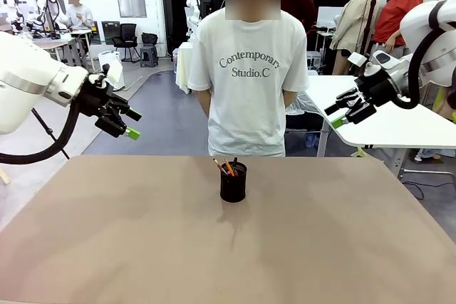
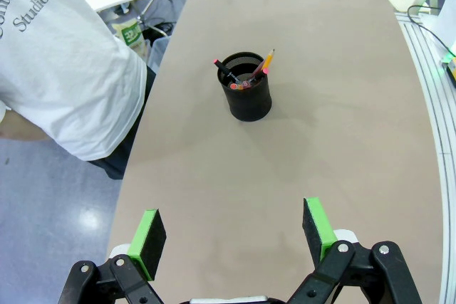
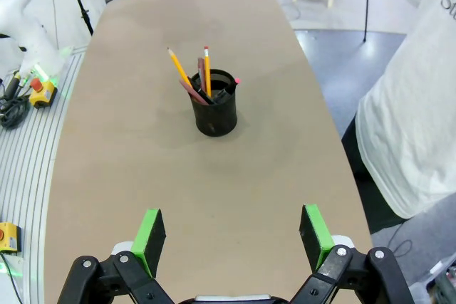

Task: Place the pens into the pen holder.
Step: Pick up a writing instrument from the table and place it into the Pen holder.

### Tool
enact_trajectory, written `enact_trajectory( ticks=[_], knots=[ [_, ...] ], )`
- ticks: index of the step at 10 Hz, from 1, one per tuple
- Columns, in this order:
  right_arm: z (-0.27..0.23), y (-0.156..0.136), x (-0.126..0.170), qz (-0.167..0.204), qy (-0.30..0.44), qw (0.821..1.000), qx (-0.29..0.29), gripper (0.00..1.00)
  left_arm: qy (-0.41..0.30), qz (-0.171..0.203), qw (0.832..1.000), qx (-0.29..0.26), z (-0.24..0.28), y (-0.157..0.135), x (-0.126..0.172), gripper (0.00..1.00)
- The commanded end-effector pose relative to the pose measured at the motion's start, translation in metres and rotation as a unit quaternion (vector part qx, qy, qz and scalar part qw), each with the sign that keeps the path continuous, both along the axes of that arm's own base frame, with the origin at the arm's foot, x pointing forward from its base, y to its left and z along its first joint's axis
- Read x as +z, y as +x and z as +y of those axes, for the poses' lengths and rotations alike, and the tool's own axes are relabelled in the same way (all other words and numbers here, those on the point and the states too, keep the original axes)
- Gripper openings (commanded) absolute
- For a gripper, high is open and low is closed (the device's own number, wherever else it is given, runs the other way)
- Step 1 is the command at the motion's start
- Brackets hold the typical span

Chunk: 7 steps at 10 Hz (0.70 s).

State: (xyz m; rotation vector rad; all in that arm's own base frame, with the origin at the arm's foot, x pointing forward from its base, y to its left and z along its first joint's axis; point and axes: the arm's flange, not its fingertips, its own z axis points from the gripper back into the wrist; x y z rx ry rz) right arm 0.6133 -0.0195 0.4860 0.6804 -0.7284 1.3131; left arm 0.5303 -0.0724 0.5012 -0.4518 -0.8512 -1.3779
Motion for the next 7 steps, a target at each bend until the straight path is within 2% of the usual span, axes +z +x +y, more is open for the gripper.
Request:
enact_trajectory(
  ticks=[1,7],
  knots=[
    [0.0000,-0.0005,0.0014,0.000,0.000,1.000,0.000,1.00,0.000,0.001,1.000,0.005,0.0014,-0.0016,0.0022,1.00],
    [0.0000,-0.0005,0.0014,0.000,0.000,1.000,0.000,1.00,0.000,0.001,1.000,0.005,0.0014,-0.0016,0.0022,1.00]
  ],
)
